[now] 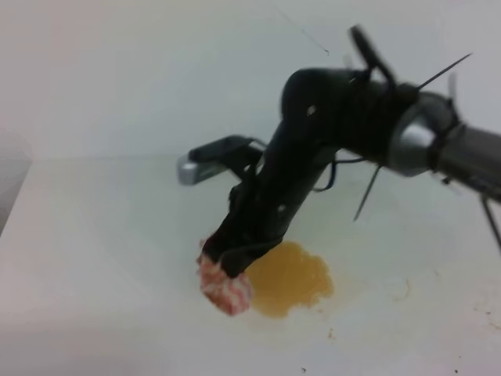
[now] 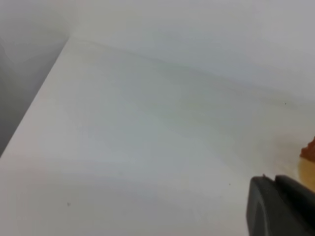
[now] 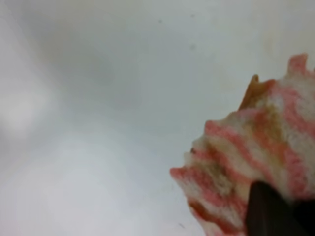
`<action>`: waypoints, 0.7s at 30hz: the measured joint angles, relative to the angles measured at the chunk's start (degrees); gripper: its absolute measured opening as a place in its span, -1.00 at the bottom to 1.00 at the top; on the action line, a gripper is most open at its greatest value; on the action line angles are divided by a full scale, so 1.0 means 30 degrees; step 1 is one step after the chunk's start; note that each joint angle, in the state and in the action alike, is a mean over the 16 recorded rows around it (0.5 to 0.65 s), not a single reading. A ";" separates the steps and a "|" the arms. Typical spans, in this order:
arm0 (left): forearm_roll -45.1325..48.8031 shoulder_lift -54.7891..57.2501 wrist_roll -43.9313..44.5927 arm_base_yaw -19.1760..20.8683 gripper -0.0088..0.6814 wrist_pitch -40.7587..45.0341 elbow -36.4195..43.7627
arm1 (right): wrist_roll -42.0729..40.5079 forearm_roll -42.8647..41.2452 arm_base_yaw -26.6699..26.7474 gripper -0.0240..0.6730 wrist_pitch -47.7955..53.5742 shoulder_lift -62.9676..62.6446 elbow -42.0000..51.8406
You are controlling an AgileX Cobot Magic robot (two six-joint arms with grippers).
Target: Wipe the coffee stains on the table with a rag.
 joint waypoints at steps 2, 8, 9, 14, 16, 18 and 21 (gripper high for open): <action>0.0000 0.0005 0.0000 0.0001 -0.97 0.0000 0.0000 | 0.0104 -0.0277 0.0583 -0.87 -0.0112 0.0536 -0.0376; 0.0000 0.0022 0.0000 0.0005 -0.97 0.0000 0.0000 | 0.0444 -0.1534 0.1349 -0.87 -0.0339 0.2257 -0.1028; 0.0000 0.0022 0.0000 0.0005 -0.97 0.0000 0.0000 | 0.0512 -0.1768 0.1372 -0.87 -0.0367 0.2500 -0.1077; 0.0000 0.0044 0.0000 0.0010 -0.97 0.0000 0.0000 | 0.0729 -0.2708 0.1219 -0.87 -0.0497 0.3380 -0.1174; 0.0000 0.0044 0.0000 0.0010 -0.97 0.0000 0.0000 | 0.0763 -0.2943 0.1049 -0.87 -0.0525 0.3593 -0.1179; 0.0000 0.0049 0.0000 0.0011 -0.97 0.0000 0.0000 | 0.0796 -0.3092 0.0799 -0.87 -0.0541 0.3751 -0.1182; 0.0000 0.0049 0.0000 0.0011 -0.97 0.0000 0.0000 | 0.0817 -0.3214 0.0294 -0.87 -0.0541 0.3896 -0.1185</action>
